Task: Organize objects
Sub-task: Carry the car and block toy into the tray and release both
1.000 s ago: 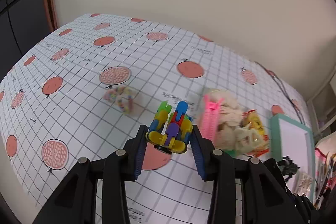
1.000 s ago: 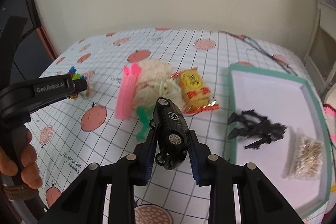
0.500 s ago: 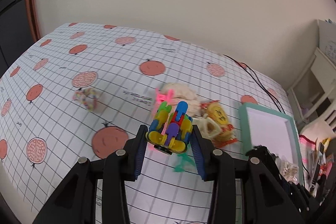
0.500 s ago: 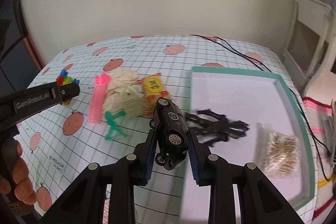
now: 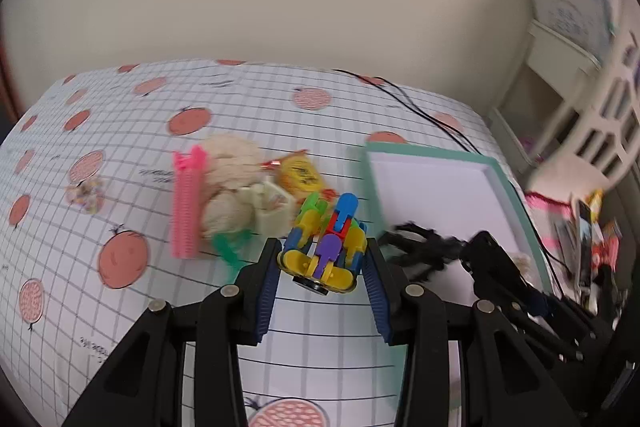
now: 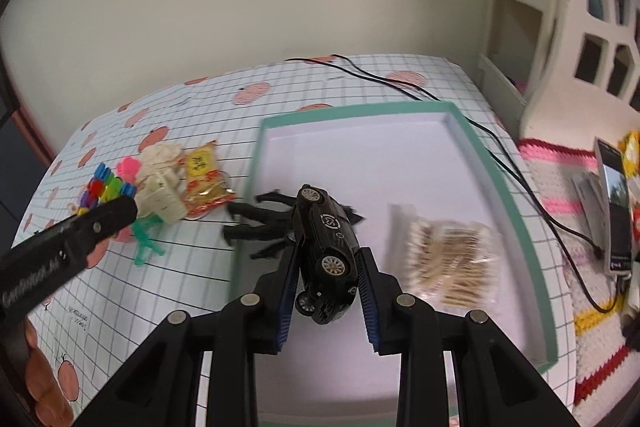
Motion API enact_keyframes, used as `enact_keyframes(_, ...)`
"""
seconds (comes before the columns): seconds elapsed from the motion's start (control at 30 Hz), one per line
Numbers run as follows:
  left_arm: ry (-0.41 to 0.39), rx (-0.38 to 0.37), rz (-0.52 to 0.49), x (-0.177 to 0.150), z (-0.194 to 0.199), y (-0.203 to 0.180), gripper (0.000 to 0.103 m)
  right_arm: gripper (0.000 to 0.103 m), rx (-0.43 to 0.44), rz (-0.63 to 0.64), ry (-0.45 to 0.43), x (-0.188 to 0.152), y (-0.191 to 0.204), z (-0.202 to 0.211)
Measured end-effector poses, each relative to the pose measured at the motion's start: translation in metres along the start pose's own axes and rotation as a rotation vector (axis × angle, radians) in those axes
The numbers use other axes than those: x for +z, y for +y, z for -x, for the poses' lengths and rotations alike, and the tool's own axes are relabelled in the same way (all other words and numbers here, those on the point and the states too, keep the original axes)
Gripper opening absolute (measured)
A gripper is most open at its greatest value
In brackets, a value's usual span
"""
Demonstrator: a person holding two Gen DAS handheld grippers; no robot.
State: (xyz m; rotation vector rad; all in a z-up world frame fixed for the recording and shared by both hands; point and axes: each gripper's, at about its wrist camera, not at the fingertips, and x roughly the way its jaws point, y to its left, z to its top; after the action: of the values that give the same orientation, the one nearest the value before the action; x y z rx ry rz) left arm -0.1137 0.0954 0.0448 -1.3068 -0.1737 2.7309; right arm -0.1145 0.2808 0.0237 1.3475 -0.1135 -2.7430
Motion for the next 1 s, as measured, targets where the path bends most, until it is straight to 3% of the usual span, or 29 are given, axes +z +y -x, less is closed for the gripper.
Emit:
enact_keyframes(0.4,0.062,-0.105,-0.075,-0.019,-0.011,-0.049,0.042,0.031,-0.041,-0.091,0.010,-0.008,-0.053,0.007)
enact_keyframes(1.0,0.146,-0.127,-0.148,-0.039,-0.030,-0.075,0.042,0.032,-0.031,-0.115,0.079,-0.016,-0.061,-0.002)
